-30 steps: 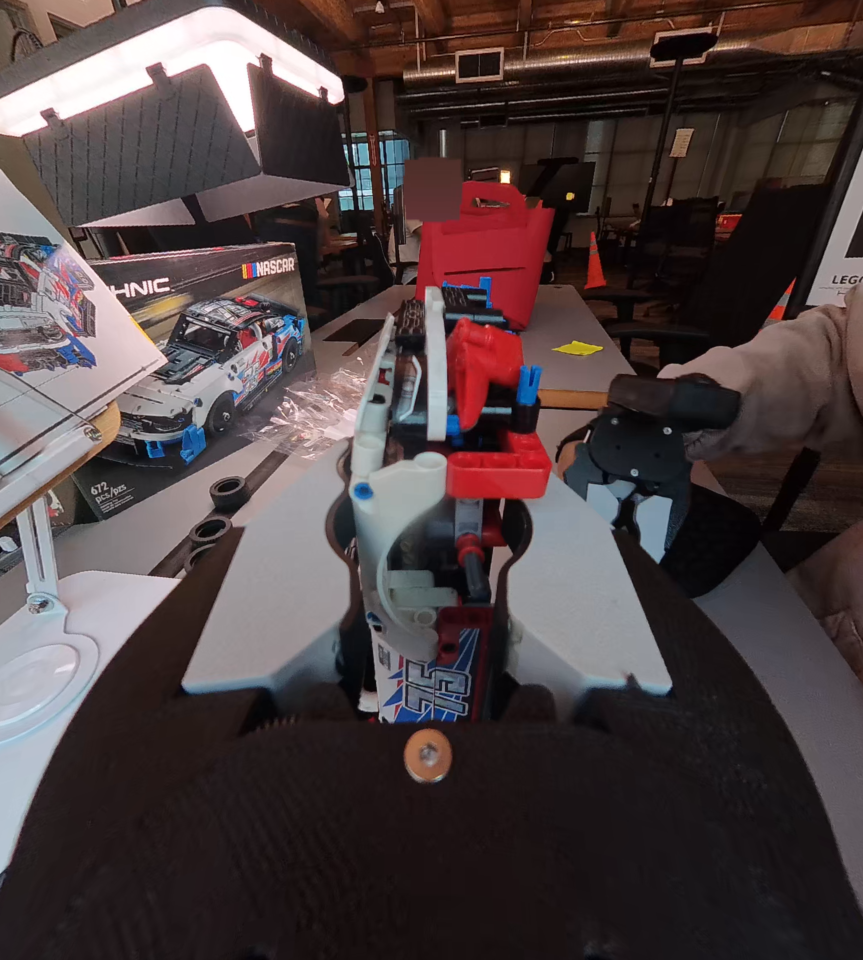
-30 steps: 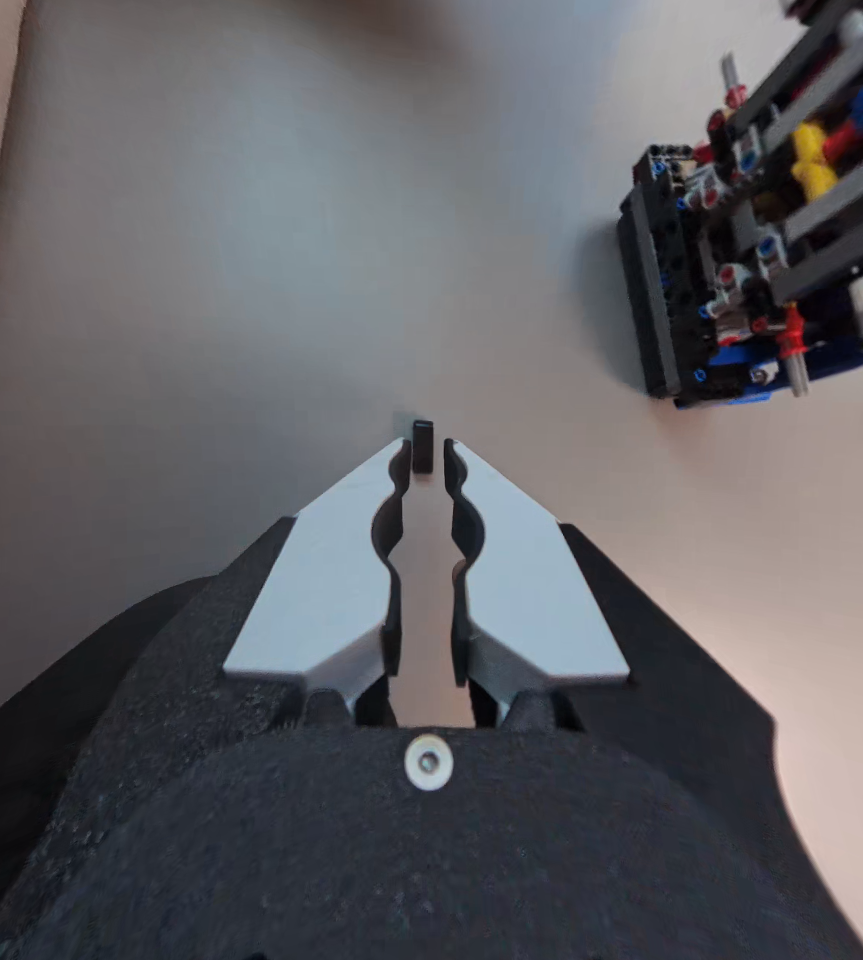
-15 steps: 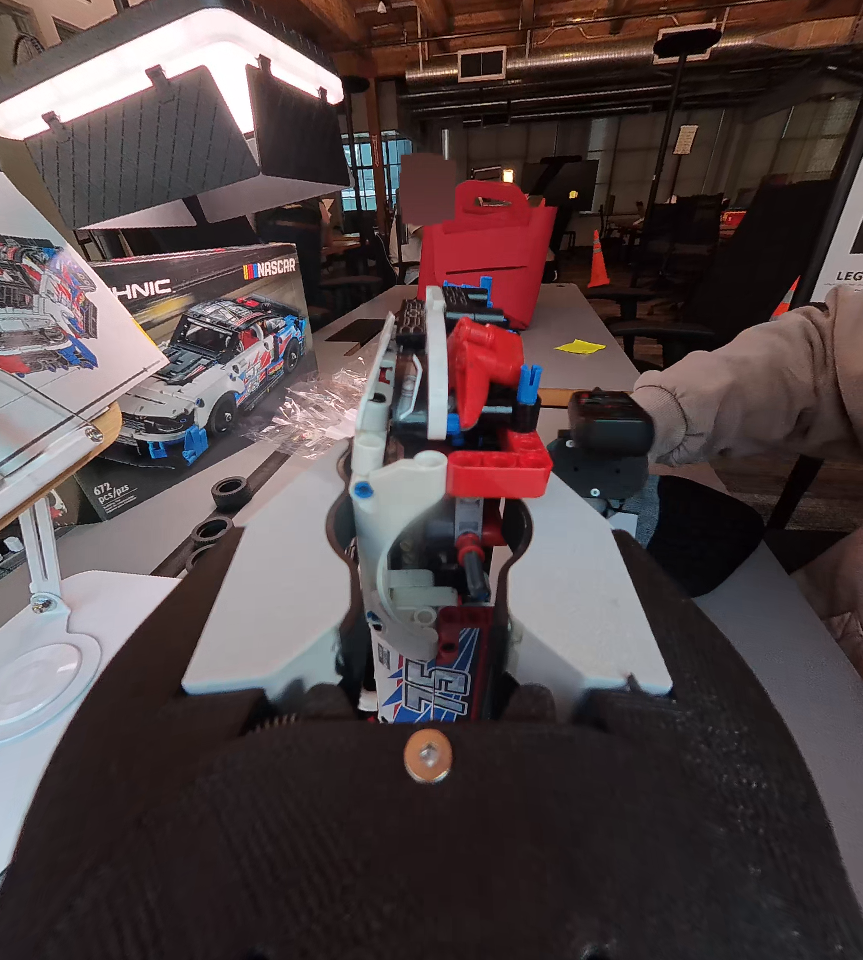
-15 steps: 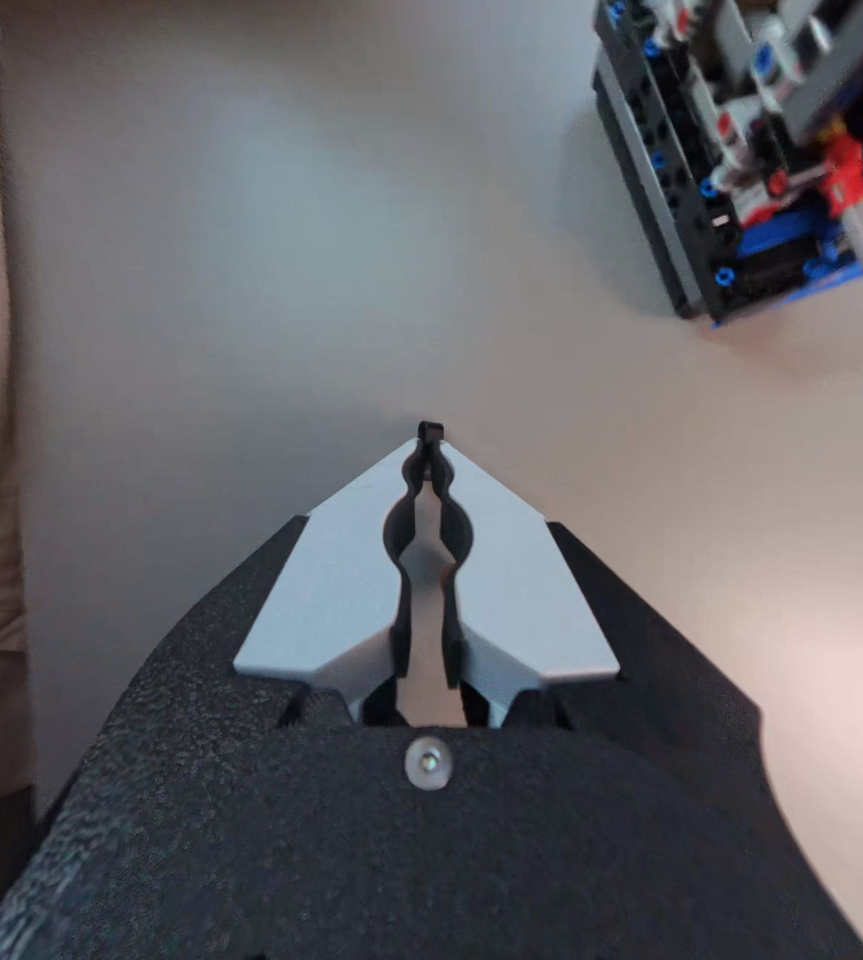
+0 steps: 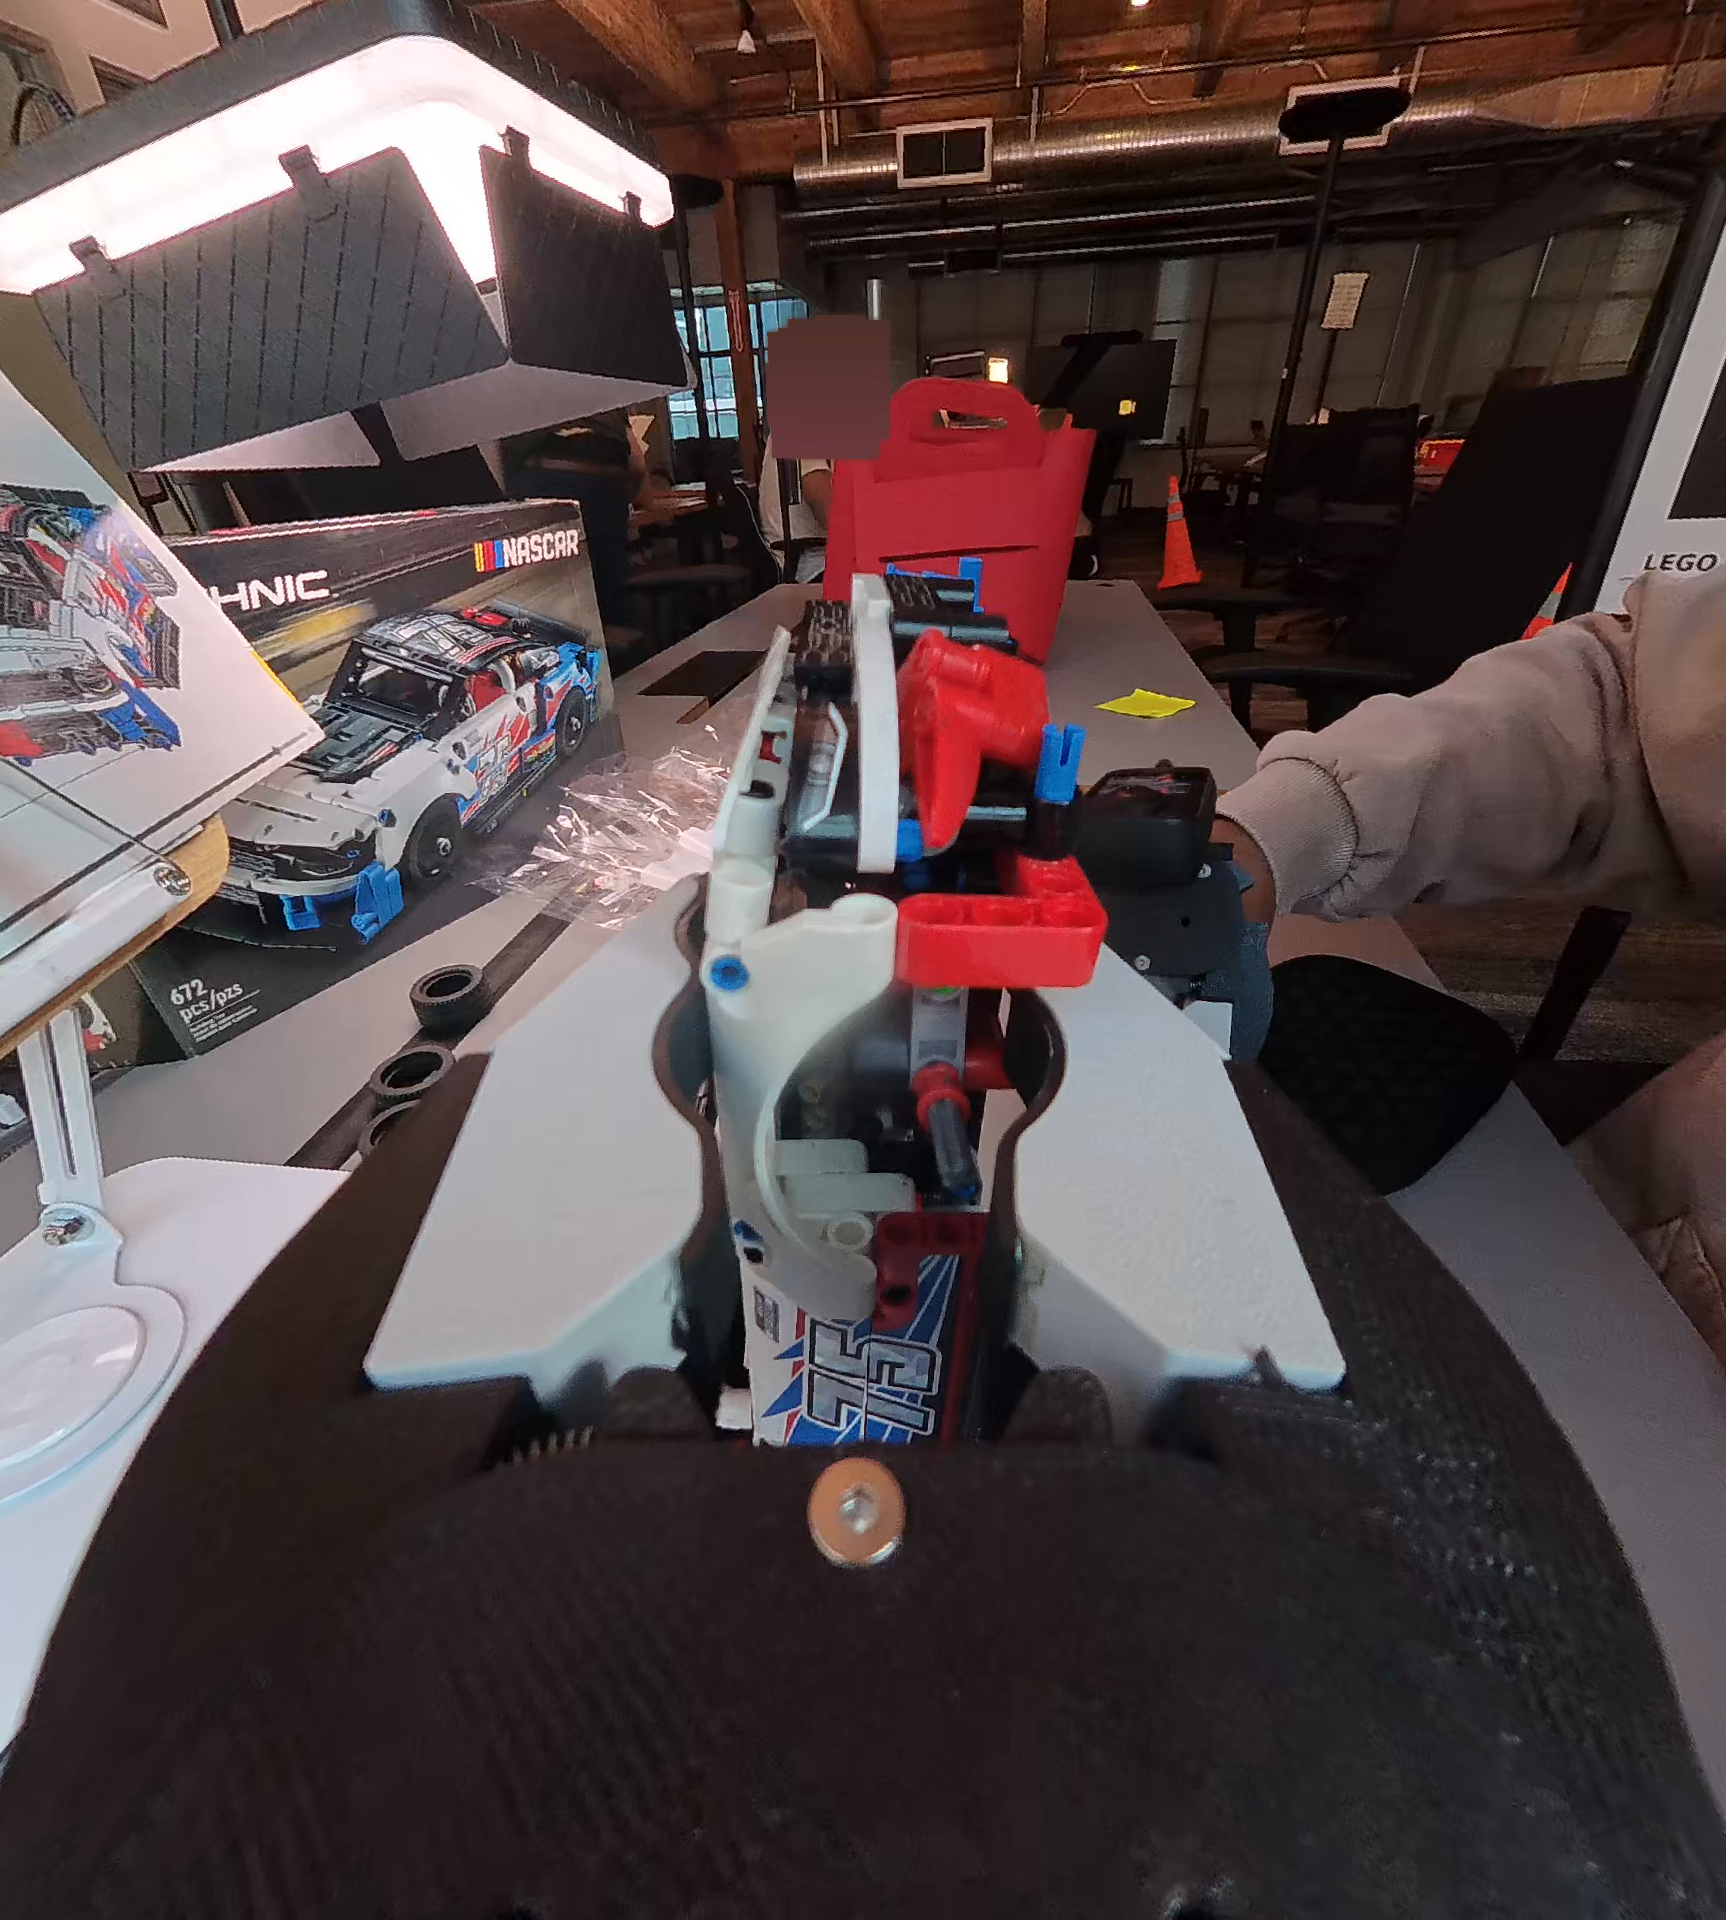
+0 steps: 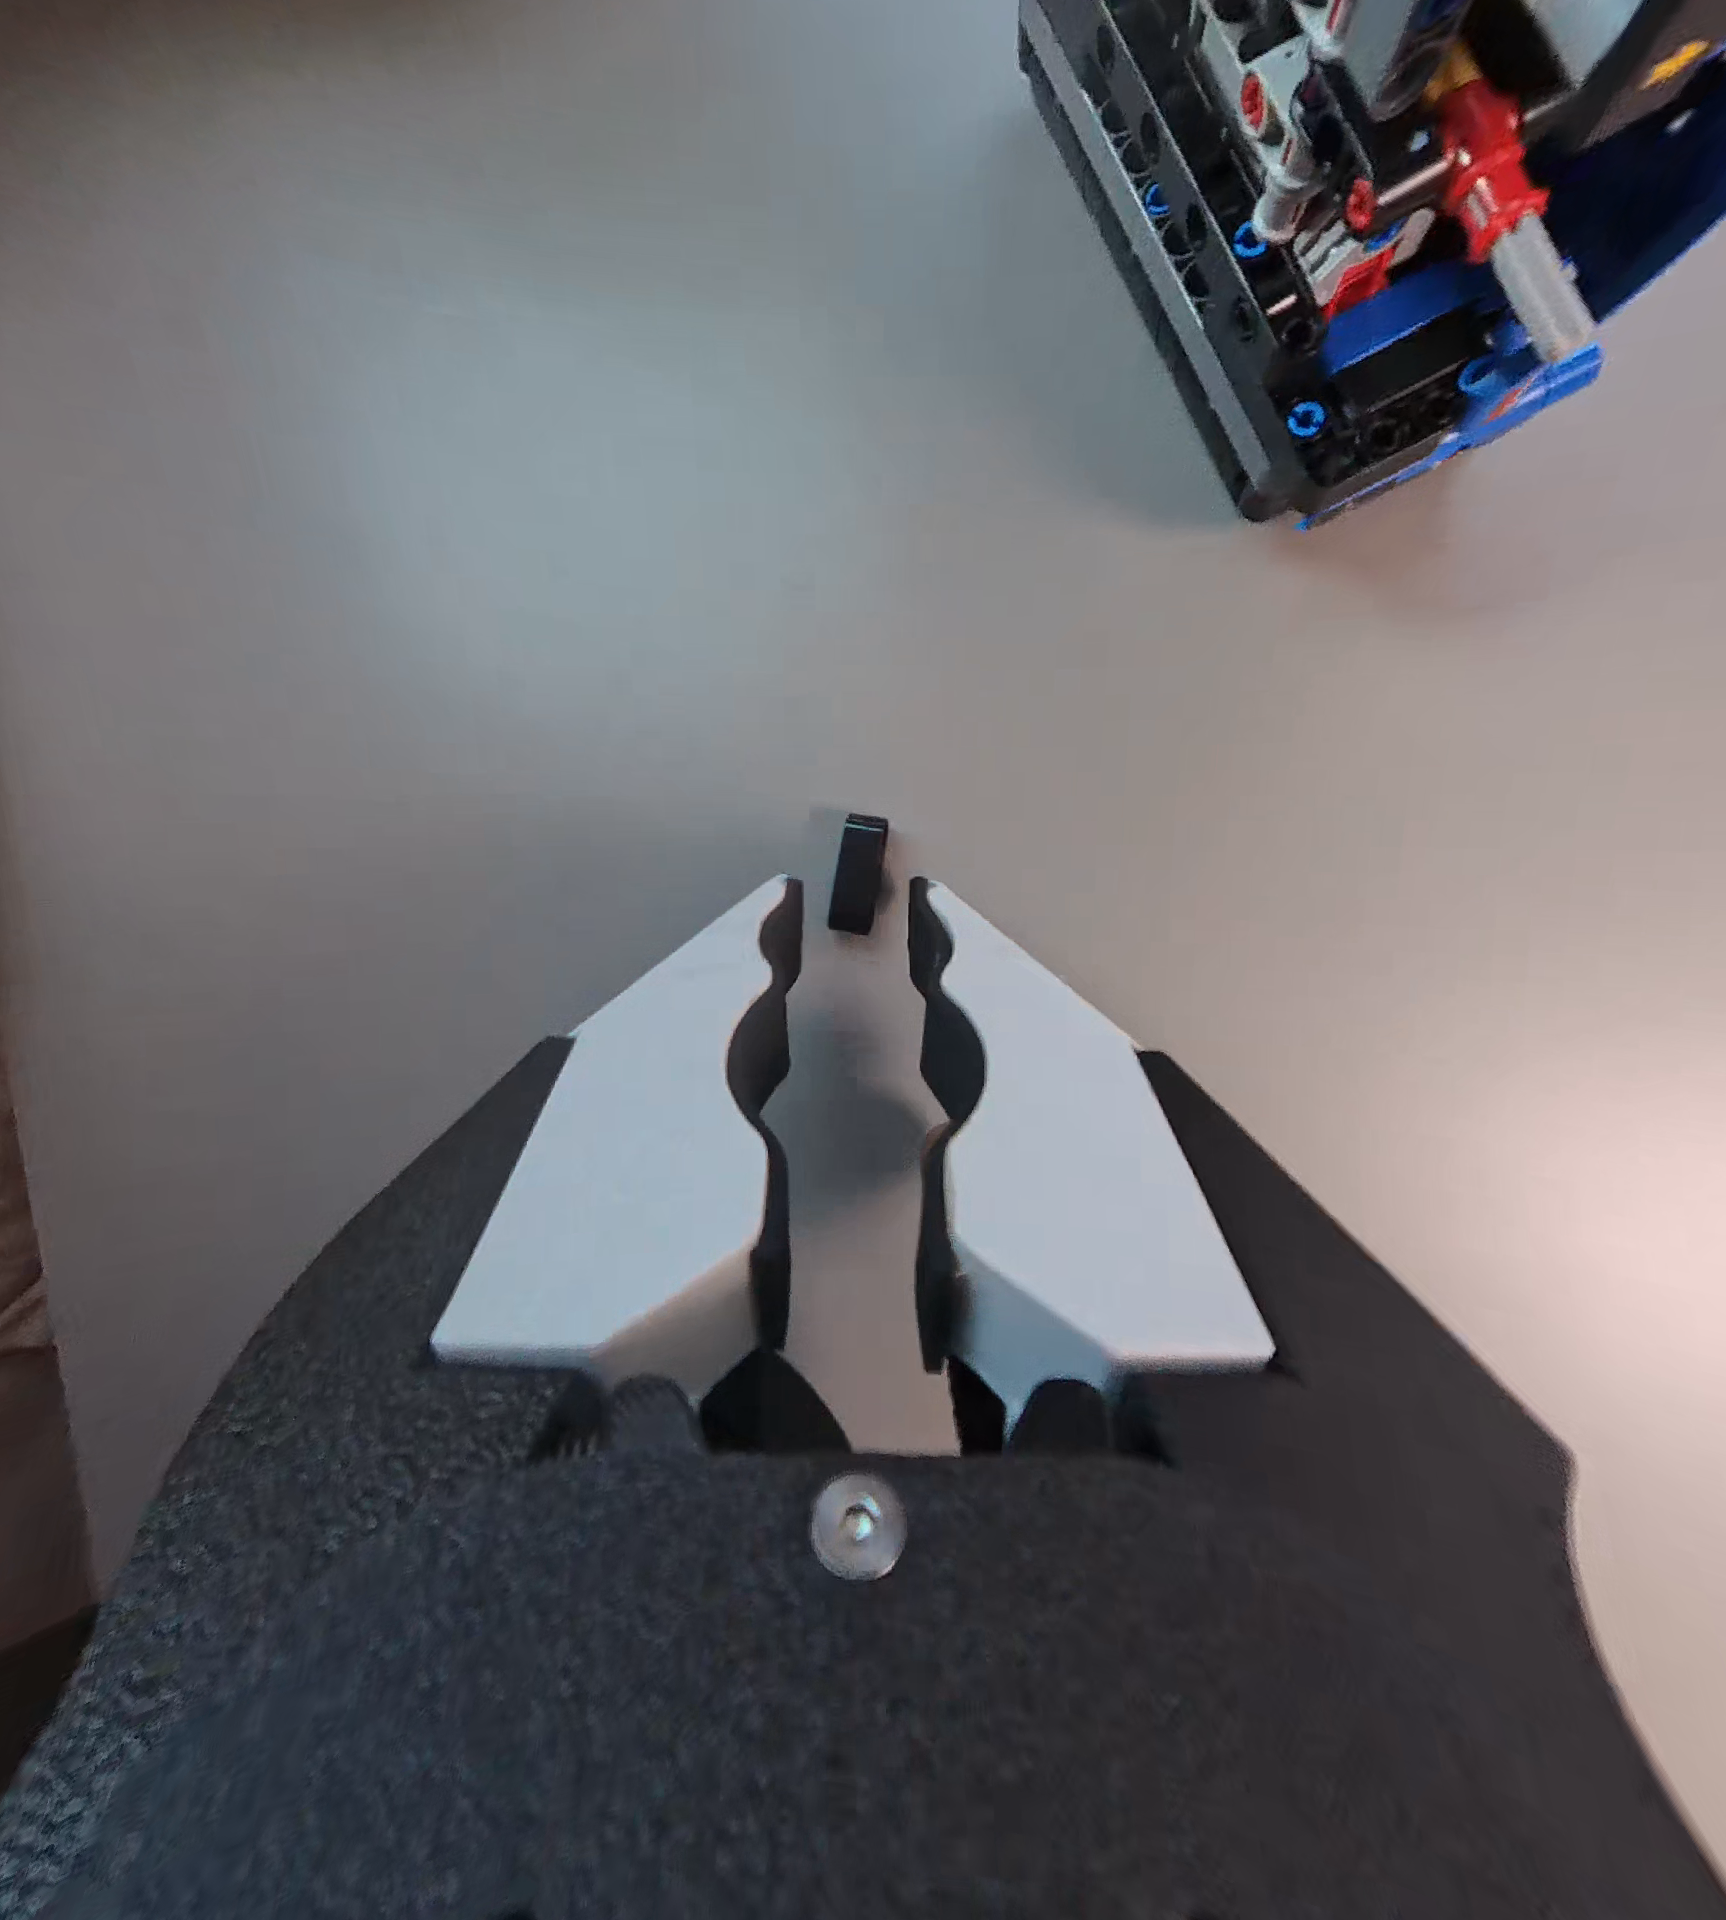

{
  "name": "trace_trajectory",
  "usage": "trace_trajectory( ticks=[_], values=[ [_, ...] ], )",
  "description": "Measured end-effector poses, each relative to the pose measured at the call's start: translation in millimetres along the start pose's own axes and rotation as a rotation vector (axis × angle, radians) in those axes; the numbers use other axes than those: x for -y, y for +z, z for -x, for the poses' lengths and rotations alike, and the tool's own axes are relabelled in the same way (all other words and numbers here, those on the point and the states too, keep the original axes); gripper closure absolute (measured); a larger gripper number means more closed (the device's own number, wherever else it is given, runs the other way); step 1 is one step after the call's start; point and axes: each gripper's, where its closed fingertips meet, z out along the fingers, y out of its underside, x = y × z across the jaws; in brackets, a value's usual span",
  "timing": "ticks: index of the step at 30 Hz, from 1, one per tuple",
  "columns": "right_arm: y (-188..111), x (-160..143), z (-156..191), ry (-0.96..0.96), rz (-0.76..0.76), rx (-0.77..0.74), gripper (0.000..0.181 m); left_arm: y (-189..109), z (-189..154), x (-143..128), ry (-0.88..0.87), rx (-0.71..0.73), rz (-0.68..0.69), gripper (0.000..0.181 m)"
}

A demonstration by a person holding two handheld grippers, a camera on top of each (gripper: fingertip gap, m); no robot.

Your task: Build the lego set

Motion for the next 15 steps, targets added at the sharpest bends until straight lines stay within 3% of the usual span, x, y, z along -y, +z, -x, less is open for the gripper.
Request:
trace_trajectory(
  ticks=[3, 8, 13, 15],
  values=[
    [6.2, -1.1, -4.3, -0.005, 0.013, -0.037, 0.175, -0.2, -0.1, -0.1, 0.000, 0.002, -0.001, 0.128],
    [6.2, -1.2, -3.0, -0.234, 0.044, -0.202, 0.176, -0.3, 0.0, -0.2, 0.001, 0.004, -0.001, 0.128],
    [-0.8, -0.7, -16.1, -0.609, 0.111, -0.606, 0.176, -0.2, 0.6, -0.1, -0.001, 0.005, -0.006, 0.128],
    [-0.8, 0.1, -8.9, -0.678, 0.108, -0.649, 0.173, 0.1, 0.5, -0.1, 0.000, 0.005, -0.005, 0.128]
  ],
)
